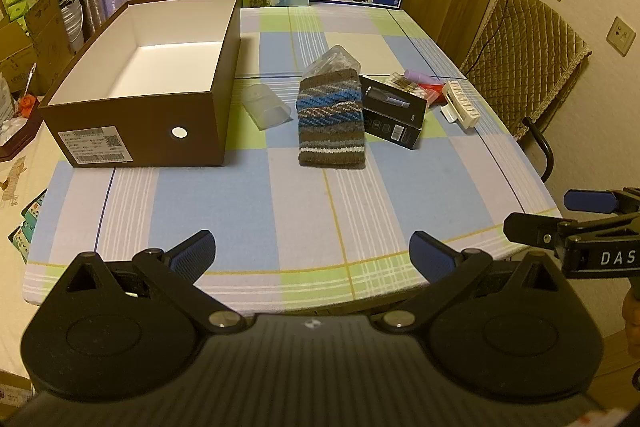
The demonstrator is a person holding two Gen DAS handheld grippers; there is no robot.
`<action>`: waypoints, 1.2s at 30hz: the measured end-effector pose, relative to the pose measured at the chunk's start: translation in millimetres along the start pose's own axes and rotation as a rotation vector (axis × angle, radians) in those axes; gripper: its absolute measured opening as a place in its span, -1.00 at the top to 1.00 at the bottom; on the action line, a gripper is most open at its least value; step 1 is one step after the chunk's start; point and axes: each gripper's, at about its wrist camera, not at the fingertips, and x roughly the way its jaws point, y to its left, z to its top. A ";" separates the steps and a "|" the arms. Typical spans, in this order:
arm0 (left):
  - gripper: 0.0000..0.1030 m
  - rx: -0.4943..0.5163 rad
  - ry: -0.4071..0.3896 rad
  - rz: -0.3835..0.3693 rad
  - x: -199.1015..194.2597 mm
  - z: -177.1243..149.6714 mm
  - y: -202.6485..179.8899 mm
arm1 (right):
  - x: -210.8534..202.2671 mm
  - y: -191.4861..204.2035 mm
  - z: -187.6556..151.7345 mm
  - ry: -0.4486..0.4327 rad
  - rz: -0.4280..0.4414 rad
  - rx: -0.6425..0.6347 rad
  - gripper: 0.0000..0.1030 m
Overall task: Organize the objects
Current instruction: 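Move left tool toward knitted pouch while right tool moves toward white comb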
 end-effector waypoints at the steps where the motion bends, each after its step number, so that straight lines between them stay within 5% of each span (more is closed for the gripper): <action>1: -0.98 -0.001 0.001 -0.002 0.6 0.9 0.2 | 0.0 0.1 -0.1 -0.001 0.001 0.000 -0.97; 36: -0.98 -0.023 0.016 0.014 24.2 28.5 0.8 | 10.3 -3.0 14.6 0.009 0.002 -0.002 -0.97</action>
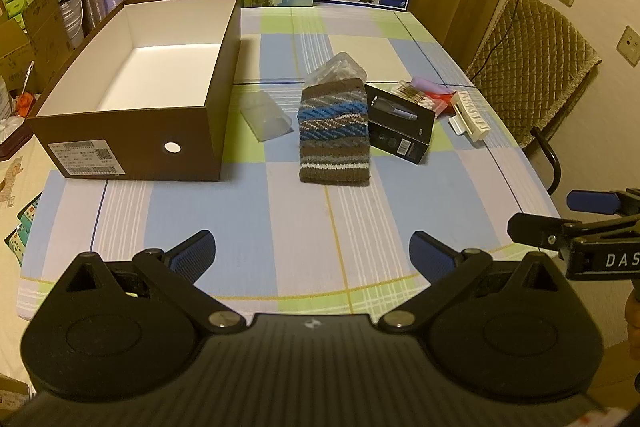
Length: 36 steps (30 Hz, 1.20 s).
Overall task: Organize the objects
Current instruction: 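Move left tool toward knitted pouch while right tool moves toward white comb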
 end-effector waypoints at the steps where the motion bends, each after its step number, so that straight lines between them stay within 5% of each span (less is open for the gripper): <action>1: -0.98 -0.001 0.000 0.001 1.5 0.9 -0.3 | 0.9 -0.8 1.7 0.001 0.000 0.000 -0.97; 36: -0.98 -0.061 0.072 0.038 85.4 57.4 -11.9 | 76.0 -66.2 72.1 0.041 0.029 -0.019 -0.97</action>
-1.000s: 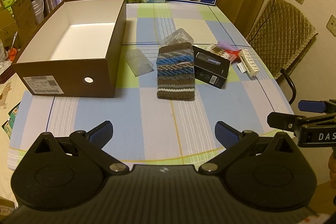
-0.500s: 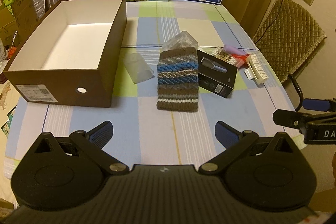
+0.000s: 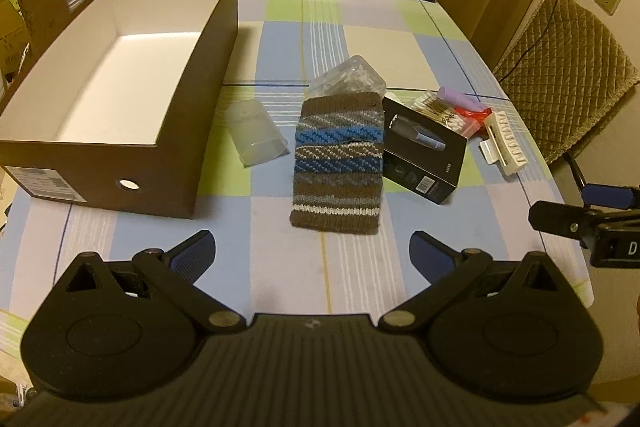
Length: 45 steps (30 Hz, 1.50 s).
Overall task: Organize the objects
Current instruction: 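Move left tool toward knitted pouch while right tool moves toward white comb, then grasp striped knitted pouch with left tool while right tool grasps white comb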
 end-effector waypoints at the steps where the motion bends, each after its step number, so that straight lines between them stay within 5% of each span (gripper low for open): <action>1: -0.98 -0.003 0.005 0.002 4.0 1.0 -0.7 | 2.6 -2.3 1.3 0.002 0.000 0.001 -0.97; 19: -0.98 -0.017 0.065 0.011 74.8 27.6 -16.7 | 39.3 -53.1 17.8 0.041 -0.004 0.036 -0.97; 45: -0.88 0.052 0.046 -0.034 152.8 47.2 -28.6 | 69.8 -107.5 36.7 0.060 -0.039 0.103 -0.97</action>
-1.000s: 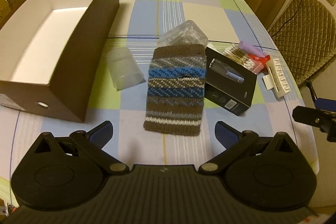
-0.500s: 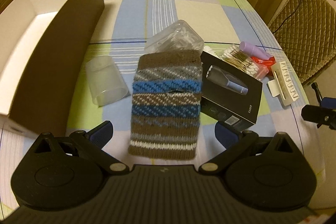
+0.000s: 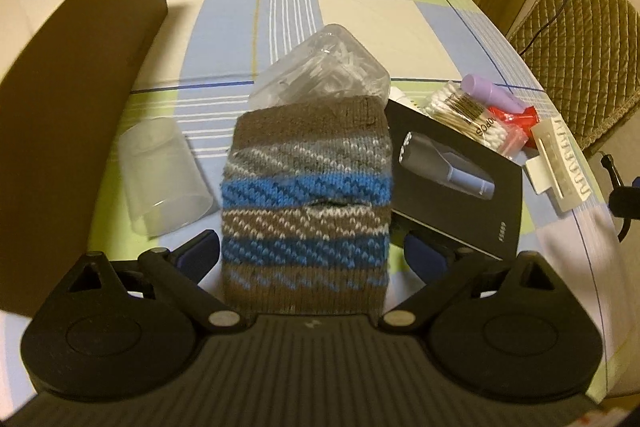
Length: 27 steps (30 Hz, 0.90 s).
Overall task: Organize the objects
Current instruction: 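Grasp striped knitted pouch with left tool while right tool grasps white comb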
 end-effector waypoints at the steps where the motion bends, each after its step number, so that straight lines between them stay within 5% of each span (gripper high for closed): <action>1: -0.85 0.002 0.003 0.005 3.7 0.2 0.2 | 1.1 -2.8 0.6 -0.001 0.003 0.003 -0.97; 6: -0.52 -0.015 -0.008 -0.009 15.1 -2.2 5.9 | 8.8 -10.7 3.3 0.002 -0.005 -0.005 -0.97; 9: 0.03 0.001 -0.039 -0.023 10.8 -5.1 4.8 | 15.2 -14.8 4.8 0.003 -0.003 -0.011 -0.96; 12: 0.33 0.000 -0.055 -0.023 4.2 -7.5 4.4 | 21.3 -14.9 7.6 -0.010 0.003 -0.042 -0.93; 13: 0.39 -0.002 -0.061 -0.014 1.0 -8.5 4.3 | 23.4 -14.6 8.6 -0.017 0.007 -0.055 -0.86; 14: 0.45 -0.011 -0.066 -0.013 -2.9 -9.5 5.1 | 26.0 -14.0 9.7 -0.020 0.008 -0.068 -0.58; 18: 0.48 -0.042 -0.103 -0.004 -24.6 -12.1 8.4 | 40.7 -14.2 15.3 -0.017 -0.003 -0.087 -0.06; 27: 0.48 -0.088 -0.178 0.056 -75.5 -12.0 13.4 | 62.6 -10.1 21.5 -0.001 0.002 -0.159 0.19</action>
